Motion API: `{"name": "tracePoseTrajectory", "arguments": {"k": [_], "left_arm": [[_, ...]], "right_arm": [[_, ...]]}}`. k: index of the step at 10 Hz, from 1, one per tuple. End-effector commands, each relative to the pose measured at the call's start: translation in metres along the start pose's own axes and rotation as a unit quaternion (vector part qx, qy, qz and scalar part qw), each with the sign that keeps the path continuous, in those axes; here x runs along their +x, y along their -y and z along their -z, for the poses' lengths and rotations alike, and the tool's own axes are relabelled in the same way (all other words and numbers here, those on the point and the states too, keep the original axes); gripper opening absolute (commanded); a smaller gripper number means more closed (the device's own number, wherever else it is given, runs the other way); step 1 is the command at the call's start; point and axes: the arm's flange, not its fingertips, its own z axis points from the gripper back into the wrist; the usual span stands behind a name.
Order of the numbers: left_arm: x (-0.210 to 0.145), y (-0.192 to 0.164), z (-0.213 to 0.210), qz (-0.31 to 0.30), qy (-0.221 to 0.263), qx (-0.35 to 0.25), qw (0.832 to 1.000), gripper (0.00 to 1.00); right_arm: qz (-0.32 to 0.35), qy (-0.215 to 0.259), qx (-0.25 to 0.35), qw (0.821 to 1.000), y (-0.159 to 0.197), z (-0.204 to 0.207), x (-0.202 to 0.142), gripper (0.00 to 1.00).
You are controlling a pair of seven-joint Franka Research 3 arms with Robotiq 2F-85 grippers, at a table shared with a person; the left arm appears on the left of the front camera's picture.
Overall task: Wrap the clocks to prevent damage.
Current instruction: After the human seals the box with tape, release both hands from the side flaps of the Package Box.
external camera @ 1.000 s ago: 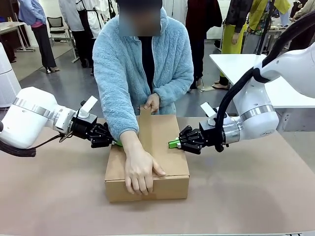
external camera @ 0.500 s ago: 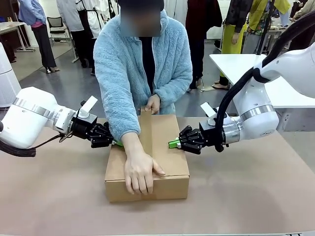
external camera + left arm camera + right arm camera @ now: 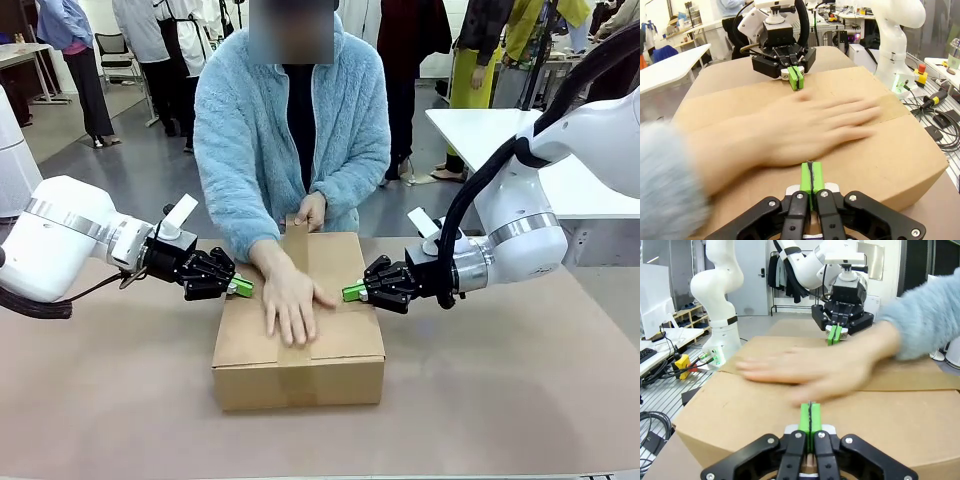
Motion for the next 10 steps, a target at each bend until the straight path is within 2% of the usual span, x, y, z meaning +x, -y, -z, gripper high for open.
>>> {"name": "tracePoseTrajectory", "arguments": {"k": [1, 10], "left_arm": [[-0.0015, 0.0, 0.0017, 0.0, -0.003, 0.001, 1.0, 0.0], [-0.0015, 0.0, 0.0017, 0.0, -0.003, 0.001, 1.0, 0.0]], "right_arm": [[0.001, -0.004, -0.001, 1.0, -0.0003, 0.0005, -0.0022, 0.01], [0.001, -0.004, -0.001, 1.0, -0.0003, 0.0005, -0.0022, 0.01]]}}
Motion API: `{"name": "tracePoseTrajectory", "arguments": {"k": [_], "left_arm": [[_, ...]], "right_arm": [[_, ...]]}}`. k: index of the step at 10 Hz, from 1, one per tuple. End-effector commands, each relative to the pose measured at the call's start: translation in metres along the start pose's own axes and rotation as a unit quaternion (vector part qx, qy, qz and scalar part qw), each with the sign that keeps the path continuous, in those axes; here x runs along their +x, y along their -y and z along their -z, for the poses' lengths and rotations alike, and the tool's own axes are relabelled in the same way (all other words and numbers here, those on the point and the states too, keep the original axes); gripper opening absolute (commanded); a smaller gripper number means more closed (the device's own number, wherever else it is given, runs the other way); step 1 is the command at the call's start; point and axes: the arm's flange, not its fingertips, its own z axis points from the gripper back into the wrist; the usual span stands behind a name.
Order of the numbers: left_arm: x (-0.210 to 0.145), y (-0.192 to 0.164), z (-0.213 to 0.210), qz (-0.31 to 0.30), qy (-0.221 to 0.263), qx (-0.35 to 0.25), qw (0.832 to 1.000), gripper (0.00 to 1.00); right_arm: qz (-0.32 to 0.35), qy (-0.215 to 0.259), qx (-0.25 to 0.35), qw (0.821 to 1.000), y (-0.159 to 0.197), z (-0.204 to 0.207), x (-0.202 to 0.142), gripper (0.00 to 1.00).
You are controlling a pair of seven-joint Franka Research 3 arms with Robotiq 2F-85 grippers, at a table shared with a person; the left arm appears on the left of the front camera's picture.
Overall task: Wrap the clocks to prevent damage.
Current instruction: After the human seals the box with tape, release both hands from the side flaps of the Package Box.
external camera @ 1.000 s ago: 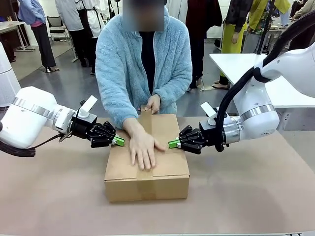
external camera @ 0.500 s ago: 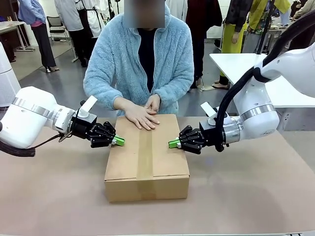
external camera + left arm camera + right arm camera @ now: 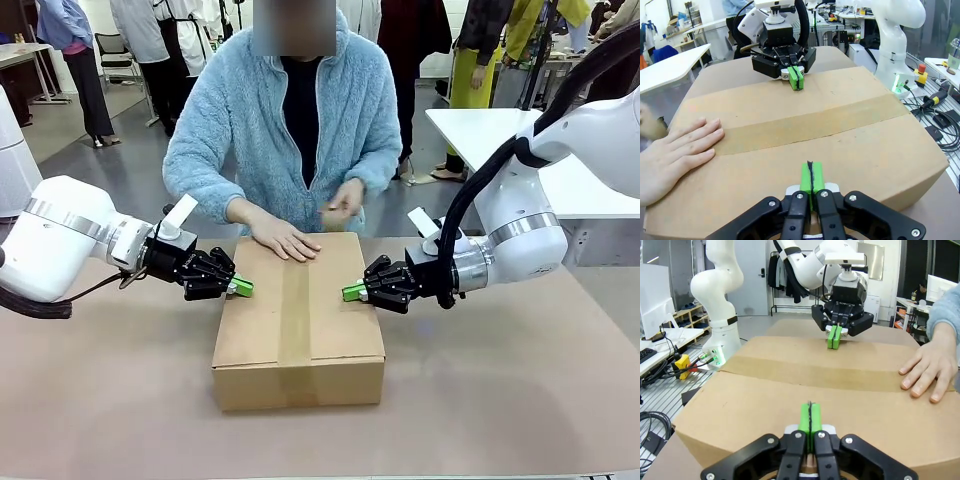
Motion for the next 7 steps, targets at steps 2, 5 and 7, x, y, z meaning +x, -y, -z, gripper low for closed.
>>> {"name": "tracePoseTrajectory", "arguments": {"k": [2, 5, 7], "left_arm": [[-0.0015, 0.0, 0.0017, 0.0, -0.003, 0.001, 1.0, 0.0], [-0.0015, 0.0, 0.0017, 0.0, -0.003, 0.001, 1.0, 0.0], [-0.0015, 0.0, 0.0017, 0.0, -0.003, 0.001, 1.0, 0.0]], "right_arm": [[0.001, -0.005, -0.002, 1.0, -0.0003, 0.0004, -0.0023, 0.01], [0.001, -0.005, -0.002, 1.0, -0.0003, 0.0004, -0.0023, 0.01], [0.001, -0.005, -0.002, 1.0, -0.0003, 0.0004, -0.0023, 0.01]]}}
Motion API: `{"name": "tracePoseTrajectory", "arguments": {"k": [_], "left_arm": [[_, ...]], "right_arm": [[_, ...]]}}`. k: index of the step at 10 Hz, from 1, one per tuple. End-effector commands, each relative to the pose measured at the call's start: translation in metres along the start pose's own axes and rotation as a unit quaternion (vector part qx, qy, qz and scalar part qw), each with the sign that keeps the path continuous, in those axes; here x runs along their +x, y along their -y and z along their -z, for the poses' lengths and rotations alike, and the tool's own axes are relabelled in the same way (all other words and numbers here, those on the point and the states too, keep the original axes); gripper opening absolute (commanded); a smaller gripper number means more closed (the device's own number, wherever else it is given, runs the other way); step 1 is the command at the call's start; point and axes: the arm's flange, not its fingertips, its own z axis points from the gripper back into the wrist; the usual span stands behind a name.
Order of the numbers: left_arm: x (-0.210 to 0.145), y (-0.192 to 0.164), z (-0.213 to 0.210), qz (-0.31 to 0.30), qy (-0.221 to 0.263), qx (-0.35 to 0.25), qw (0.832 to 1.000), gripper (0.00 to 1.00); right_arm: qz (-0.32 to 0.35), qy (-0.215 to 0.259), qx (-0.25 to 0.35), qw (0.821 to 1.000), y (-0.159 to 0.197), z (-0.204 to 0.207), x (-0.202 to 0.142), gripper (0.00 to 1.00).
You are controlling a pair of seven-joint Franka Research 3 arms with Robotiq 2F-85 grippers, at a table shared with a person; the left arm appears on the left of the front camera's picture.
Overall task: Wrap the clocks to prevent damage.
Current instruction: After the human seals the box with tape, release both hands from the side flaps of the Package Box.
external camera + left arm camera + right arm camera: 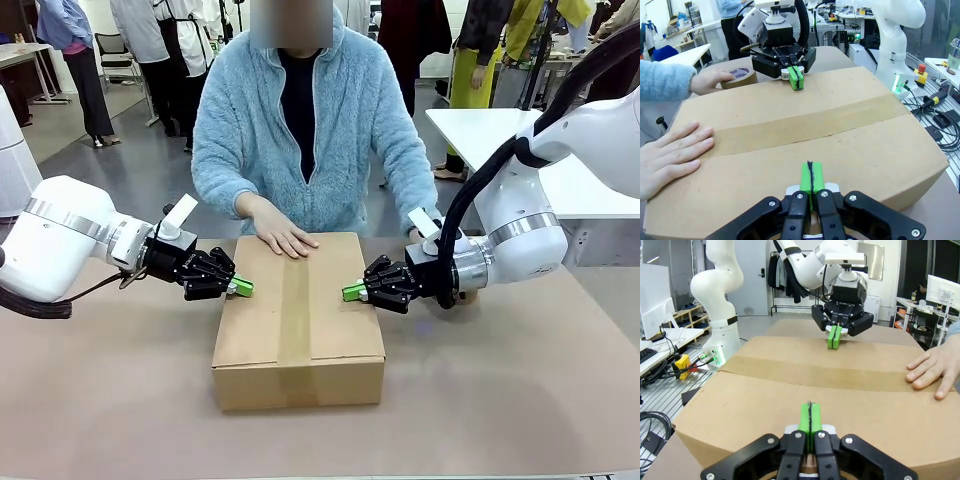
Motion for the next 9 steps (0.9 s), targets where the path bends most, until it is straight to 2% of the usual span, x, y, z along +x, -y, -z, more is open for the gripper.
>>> {"name": "tracePoseTrajectory", "arguments": {"k": [1, 6, 7, 9], "left_arm": [[-0.002, 0.0, 0.002, 0.0, -0.003, 0.001, 1.0, 0.0], [0.0, 0.0, 0.0, 0.0, 0.0, 0.0, 1.0, 0.0], [0.014, 0.001, -0.013, 0.002, -0.012, -0.013, 1.0, 0.0], [0.055, 0.004, -0.046, -0.012, -0.021, -0.035, 0.999, 0.0]], "right_arm": [[0.001, -0.005, -0.002, 1.0, 0.0, 0.0, -0.002, 0.01], [0.0, 0.0, 0.0, 1.0, 0.0, 0.0, 0.0, 0.01], [-0.007, -0.026, -0.012, 1.0, -0.002, -0.006, 0.021, 0.01], [-0.016, -0.061, -0.037, 0.997, -0.01, -0.023, 0.084, 0.01]]}}
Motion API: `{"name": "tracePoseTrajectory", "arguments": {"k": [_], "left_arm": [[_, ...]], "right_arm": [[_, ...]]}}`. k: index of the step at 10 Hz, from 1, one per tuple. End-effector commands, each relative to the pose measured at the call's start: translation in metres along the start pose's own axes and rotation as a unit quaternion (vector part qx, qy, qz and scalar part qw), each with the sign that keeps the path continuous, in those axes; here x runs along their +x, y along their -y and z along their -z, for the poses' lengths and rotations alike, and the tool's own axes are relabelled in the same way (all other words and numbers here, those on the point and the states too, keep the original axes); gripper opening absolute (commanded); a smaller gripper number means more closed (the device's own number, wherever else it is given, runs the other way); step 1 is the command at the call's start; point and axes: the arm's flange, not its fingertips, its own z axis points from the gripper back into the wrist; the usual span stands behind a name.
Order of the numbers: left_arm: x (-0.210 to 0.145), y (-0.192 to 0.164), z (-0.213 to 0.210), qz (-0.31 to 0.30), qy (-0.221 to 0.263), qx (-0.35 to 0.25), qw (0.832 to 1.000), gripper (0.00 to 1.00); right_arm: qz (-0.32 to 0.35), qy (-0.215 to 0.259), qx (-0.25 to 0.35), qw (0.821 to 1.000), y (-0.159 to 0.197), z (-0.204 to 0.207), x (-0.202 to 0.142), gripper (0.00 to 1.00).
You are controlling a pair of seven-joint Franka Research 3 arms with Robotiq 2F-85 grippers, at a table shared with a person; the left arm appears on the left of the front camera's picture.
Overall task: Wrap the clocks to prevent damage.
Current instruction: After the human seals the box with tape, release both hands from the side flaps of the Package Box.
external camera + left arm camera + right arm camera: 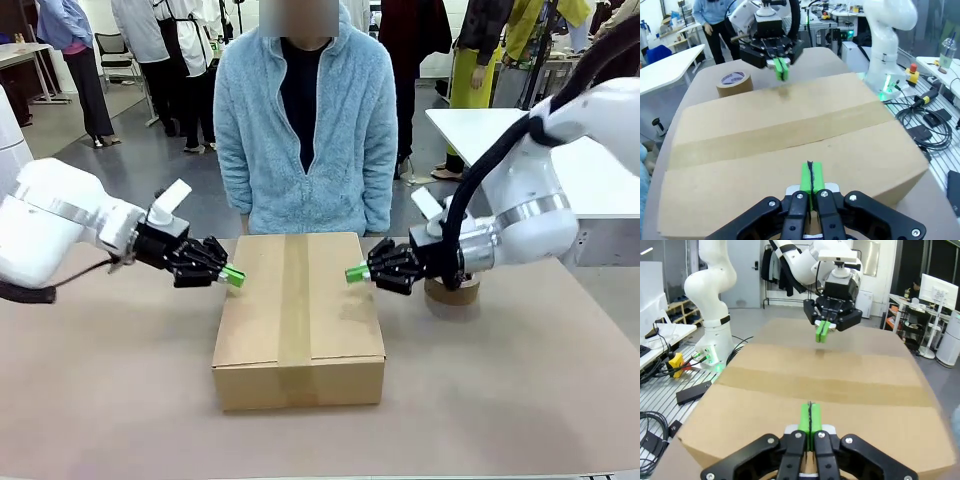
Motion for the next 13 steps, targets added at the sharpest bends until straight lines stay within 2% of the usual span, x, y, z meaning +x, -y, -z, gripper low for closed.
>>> {"name": "tracePoseTrajectory", "arguments": {"k": [1, 3, 5, 8, 9, 13], "left_arm": [[0.039, 0.01, -0.043, -0.02, -0.04, -0.012, 0.999, 0.0], [0.078, 0.027, -0.093, -0.03, -0.093, -0.01, 0.995, 0.0], [0.11, 0.053, -0.13, -0.038, -0.139, 0.013, 0.989, 0.0], [0.138, 0.085, -0.163, -0.055, -0.183, 0.054, 0.98, 0.0], [0.127, 0.069, -0.157, -0.035, -0.153, 0.038, 0.987, 0.0], [0.127, 0.069, -0.157, -0.035, -0.153, 0.038, 0.987, 0.0]], "right_arm": [[0.003, -0.088, -0.013, 0.996, -0.024, -0.018, 0.064, 0.01], [0.029, -0.189, -0.042, 0.981, -0.051, -0.042, 0.124, 0.01], [0.049, -0.238, -0.094, 0.965, -0.072, -0.067, 0.168, 0.01], [0.053, -0.264, -0.149, 0.952, -0.101, -0.091, 0.201, 0.01], [0.041, -0.25, -0.124, 0.959, -0.082, -0.085, 0.195, 0.01], [0.041, -0.25, -0.124, 0.959, -0.082, -0.085, 0.195, 0.01]]}}
